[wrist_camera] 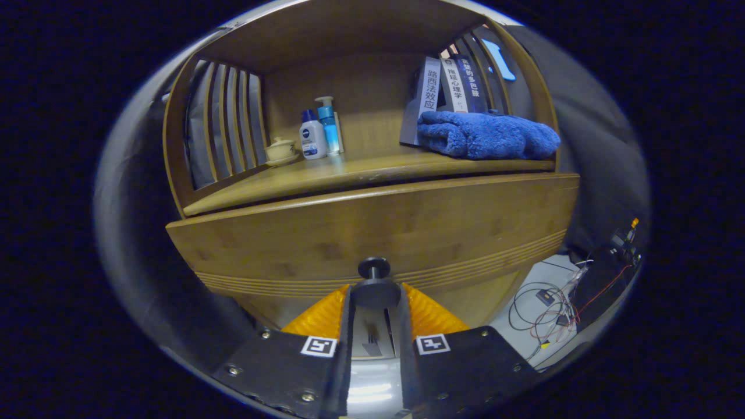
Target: Pull open the drawer, take out the items inside it, and place them on the countertop above the cabinet.
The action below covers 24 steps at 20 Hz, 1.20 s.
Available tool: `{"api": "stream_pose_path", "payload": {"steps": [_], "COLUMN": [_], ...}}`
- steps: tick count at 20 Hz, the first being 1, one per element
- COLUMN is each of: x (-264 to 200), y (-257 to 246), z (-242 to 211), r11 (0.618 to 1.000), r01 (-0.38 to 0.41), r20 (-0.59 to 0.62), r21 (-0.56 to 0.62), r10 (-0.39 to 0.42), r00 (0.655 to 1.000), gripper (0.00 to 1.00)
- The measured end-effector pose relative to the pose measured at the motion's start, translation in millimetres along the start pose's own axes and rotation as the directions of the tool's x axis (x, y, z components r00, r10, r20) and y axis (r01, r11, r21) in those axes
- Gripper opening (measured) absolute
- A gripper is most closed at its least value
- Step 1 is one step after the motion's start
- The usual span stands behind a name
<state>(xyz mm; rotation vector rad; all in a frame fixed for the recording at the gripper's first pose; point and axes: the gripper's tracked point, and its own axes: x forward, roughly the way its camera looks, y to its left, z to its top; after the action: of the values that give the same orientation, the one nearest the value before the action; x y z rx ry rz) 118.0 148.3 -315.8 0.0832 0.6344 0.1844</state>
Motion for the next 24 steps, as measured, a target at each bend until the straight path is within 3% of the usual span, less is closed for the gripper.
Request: {"api": "stream_pose_path", "payload": {"steps": [1,3,4,7,13,14,16,17,18,22,24], "x": [-10.0,-59.5,-71.1,-66.7,-64.5,-58.3,-51.0,-47.9,-44.0,-23.9,-12.1], "y": [-1.7,12.4,2.9,-13.7,-11.4,-15.4,-20.2,-13.2,-7.8,-3.1,-5.7], "z": [-4.6,-21.8,-34.5,-27.7,-15.0,-18.0,-25.8,-22.9,-16.8,7.7,13.0], "r11": [1.0,0.988,0.995,0.995,0.996,0.998,0.999,0.998,0.997,0.998,0.998], "r01": [0.005,-0.147,-0.096,-0.077,-0.085,-0.055,-0.015,-0.042,-0.061,-0.063,-0.056], "r20": [-0.009,-0.06,-0.04,0.017,0.033,0.015,-0.027,-0.024,-0.006,0.057,0.06], "r21": [-0.011,-0.042,-0.041,0.065,-0.001,-0.012,-0.046,-0.05,-0.043,-0.006,-0.001], "r10": [-0.006,0.144,0.095,0.076,0.085,0.055,0.014,0.041,0.061,0.063,0.056], "r00": [1.0,0.988,0.995,0.997,0.996,0.998,1.0,0.999,0.998,0.996,0.997], "gripper": [0.36,0.35,0.01,0.01,0.01,0.01,0.28,0.41,0.41,0.88,0.88]}}
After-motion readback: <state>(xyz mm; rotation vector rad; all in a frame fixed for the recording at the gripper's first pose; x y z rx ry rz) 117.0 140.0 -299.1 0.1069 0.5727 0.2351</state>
